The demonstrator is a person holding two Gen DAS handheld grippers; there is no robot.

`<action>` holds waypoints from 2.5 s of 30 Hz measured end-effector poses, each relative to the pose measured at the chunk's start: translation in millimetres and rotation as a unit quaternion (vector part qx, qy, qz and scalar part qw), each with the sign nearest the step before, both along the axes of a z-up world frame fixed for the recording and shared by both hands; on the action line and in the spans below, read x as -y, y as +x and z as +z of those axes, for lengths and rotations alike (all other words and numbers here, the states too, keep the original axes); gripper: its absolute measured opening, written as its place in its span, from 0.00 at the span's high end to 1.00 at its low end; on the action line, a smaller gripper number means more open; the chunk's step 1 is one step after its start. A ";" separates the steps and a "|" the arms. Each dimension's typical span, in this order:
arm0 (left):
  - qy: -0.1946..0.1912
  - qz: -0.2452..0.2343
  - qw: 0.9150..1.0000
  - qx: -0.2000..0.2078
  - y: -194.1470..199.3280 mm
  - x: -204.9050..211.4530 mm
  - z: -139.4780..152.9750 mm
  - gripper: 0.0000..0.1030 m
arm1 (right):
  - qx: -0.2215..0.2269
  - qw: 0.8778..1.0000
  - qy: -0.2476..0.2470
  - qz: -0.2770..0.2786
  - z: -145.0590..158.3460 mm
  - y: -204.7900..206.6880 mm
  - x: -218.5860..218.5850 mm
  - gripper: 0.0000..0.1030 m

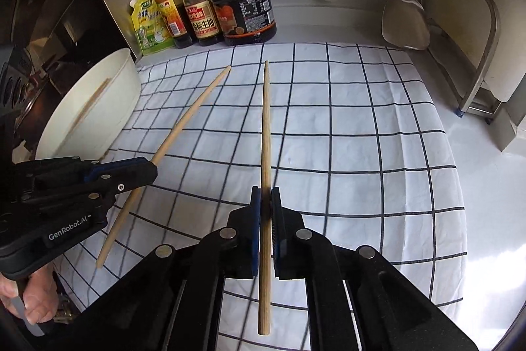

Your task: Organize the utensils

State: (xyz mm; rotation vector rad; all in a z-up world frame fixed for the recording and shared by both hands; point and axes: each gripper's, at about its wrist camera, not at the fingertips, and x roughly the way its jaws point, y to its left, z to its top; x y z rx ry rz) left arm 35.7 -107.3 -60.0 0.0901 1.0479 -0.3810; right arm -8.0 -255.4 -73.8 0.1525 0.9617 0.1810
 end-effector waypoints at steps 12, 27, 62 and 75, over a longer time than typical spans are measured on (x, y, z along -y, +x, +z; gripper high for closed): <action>0.008 0.054 0.997 0.050 38.4 -139.4 60.5 0.93 | 0.024 0.997 0.049 0.047 50.4 48.0 -128.3 0.94; 0.040 0.138 0.990 0.007 90.4 -276.0 21.0 0.93 | -0.046 0.994 0.025 0.094 19.7 125.8 -278.6 0.94; 0.041 0.193 0.980 -0.005 72.8 -302.4 38.0 0.13 | -0.023 0.998 0.008 0.056 37.4 96.5 -257.6 0.69; 0.053 0.204 0.977 0.009 63.2 -294.0 50.0 0.10 | -0.012 0.998 0.003 0.068 44.0 86.5 -258.5 0.62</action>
